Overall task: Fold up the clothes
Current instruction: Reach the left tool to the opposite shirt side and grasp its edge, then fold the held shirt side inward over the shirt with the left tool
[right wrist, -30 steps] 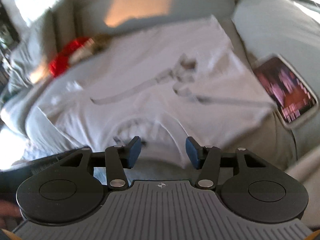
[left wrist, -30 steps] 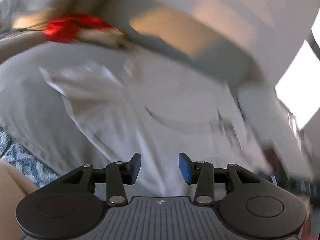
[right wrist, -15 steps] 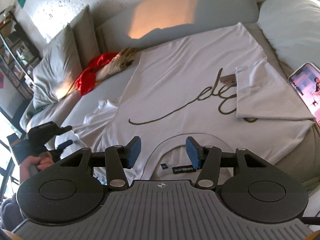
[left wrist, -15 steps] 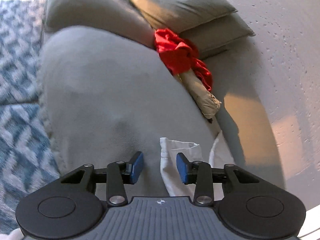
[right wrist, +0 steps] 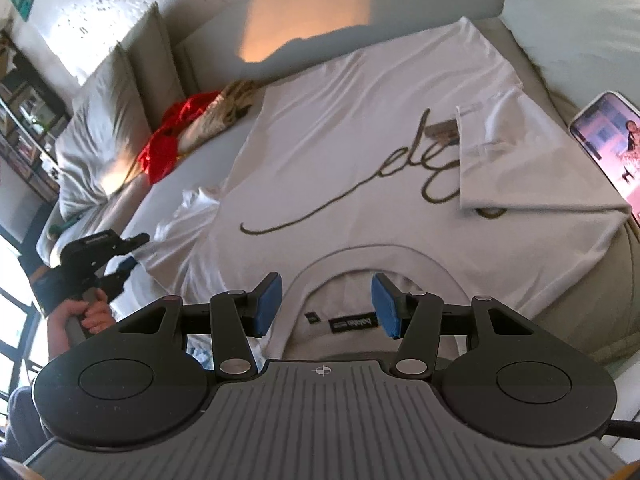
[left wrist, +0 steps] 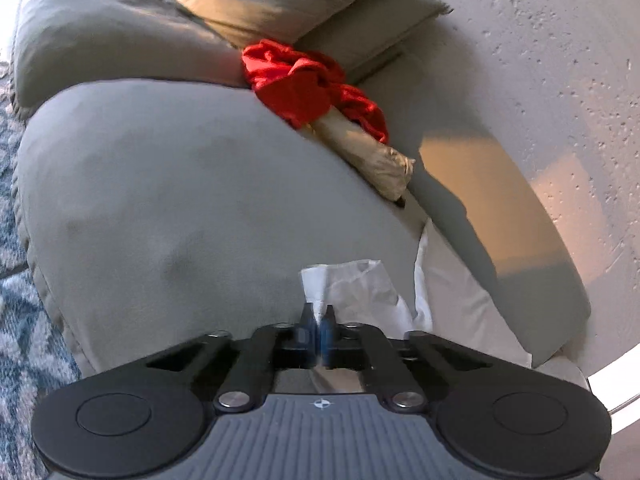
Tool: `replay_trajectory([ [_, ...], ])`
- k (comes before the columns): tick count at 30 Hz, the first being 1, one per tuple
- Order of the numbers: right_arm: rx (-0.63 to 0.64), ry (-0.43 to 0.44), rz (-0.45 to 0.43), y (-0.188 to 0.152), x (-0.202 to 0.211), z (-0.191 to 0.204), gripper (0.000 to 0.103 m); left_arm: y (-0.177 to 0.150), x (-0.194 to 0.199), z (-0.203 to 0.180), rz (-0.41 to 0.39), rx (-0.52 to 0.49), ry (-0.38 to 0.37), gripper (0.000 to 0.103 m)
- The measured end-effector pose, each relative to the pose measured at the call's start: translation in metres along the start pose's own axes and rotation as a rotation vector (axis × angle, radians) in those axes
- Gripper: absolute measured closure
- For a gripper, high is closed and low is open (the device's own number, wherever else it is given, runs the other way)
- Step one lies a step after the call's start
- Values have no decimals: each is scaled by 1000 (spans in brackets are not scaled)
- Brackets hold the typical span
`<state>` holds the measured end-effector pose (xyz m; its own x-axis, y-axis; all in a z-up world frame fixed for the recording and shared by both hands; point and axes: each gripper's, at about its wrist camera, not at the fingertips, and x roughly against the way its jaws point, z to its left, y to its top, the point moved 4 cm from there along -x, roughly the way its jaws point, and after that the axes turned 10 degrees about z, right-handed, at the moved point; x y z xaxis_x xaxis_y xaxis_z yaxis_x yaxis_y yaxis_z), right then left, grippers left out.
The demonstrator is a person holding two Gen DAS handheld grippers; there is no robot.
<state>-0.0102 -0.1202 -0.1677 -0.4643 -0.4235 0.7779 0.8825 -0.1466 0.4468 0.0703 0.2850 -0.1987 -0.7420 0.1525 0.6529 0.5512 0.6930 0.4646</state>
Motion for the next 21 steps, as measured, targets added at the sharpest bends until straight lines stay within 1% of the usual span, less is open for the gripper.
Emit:
replay_trajectory([
  [4,-12,3,-7,-3,4,-6,47,-4,13,-22,-80,-85,47,103],
  [7,-27,4,-8,-4,8,-11,47,-13,19,-54,-127,-226,69,103],
  [8,-32,4,-8,-5,9,-13,47,-18,20,-67,-141,-290,78,103],
  [10,-38,3,-10,-6,10,-16,47,-36,18,-99,-156,-467,87,103],
  [14,-54,-1,-18,-8,15,-23,47,-96,13,-156,-163,-865,84,103],
  [15,-61,-2,-21,-8,16,-25,47,-113,9,-165,-151,-950,84,103],
  [17,-80,-2,-28,-9,19,-30,47,-142,-3,-176,-87,-1062,97,103],
  [19,-97,-3,-32,-10,21,-35,47,-161,-19,-181,6,-1126,132,81],
  [20,-101,-2,-31,-10,22,-37,47,-167,-26,-180,56,-1137,148,77],
  [21,-106,-1,-29,-10,23,-39,47,-170,-29,-179,79,-1134,157,75],
])
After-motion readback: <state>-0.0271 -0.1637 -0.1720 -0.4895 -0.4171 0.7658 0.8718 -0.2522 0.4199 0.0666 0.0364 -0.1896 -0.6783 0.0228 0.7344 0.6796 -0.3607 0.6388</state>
